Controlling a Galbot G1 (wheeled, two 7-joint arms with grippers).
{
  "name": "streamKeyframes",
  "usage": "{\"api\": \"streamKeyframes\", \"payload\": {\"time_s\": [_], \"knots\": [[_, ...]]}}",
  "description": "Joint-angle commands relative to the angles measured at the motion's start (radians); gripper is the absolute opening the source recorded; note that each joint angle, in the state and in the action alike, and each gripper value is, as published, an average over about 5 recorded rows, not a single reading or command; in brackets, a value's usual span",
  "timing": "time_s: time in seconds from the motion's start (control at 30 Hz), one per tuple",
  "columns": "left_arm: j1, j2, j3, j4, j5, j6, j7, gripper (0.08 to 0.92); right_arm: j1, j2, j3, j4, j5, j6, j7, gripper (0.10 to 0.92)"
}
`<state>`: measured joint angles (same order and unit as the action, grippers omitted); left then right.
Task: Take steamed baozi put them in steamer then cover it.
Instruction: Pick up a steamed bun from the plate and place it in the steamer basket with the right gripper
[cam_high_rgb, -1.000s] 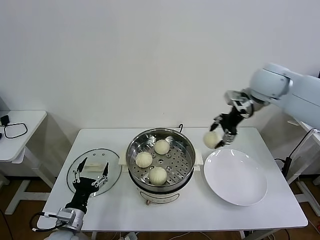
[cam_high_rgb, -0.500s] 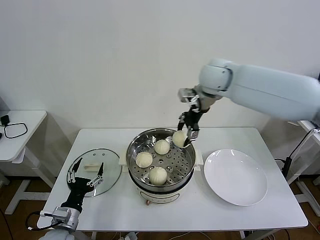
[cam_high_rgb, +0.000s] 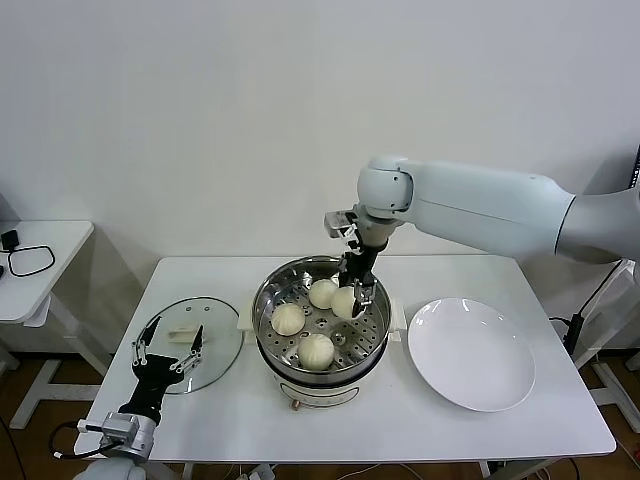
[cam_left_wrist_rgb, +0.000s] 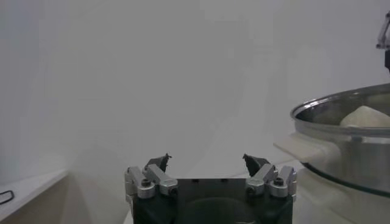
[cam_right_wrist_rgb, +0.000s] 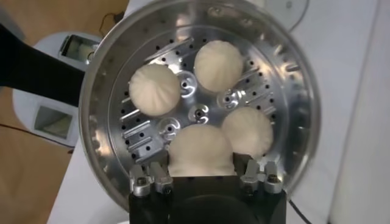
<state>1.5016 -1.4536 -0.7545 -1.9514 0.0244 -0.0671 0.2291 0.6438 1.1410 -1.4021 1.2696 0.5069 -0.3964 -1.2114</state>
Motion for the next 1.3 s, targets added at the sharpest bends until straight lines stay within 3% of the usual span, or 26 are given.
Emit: {"api": "streamKeyframes", "payload": {"time_s": [0.03,0.73,1.0,1.3], "knots": [[-0.001,0.001,0.001,0.004,0.0,-0.001,0.0,0.823,-0.028,0.008,-0.006,-0.008,-0.023,-0.004,-0.001,0.712],[-0.002,0.0,-0.004,0.003,-0.001,0.0,0.001,0.823,-0.078,0.008,0.013,-0.025,-0.073,-0.004,0.003,0.715],[-0.002,-0.001,-0.002,0.009,0.0,0.0,0.001,0.823,-0.07,-0.01,0.035,-0.019,-0.057,-0.005,-0.001,0.812],[0.0,0.0,0.011,-0.004,0.004,0.004,-0.004,0.823,0.092,-0.136,0.044,0.036,0.044,0.006,-0.05,0.823]]}}
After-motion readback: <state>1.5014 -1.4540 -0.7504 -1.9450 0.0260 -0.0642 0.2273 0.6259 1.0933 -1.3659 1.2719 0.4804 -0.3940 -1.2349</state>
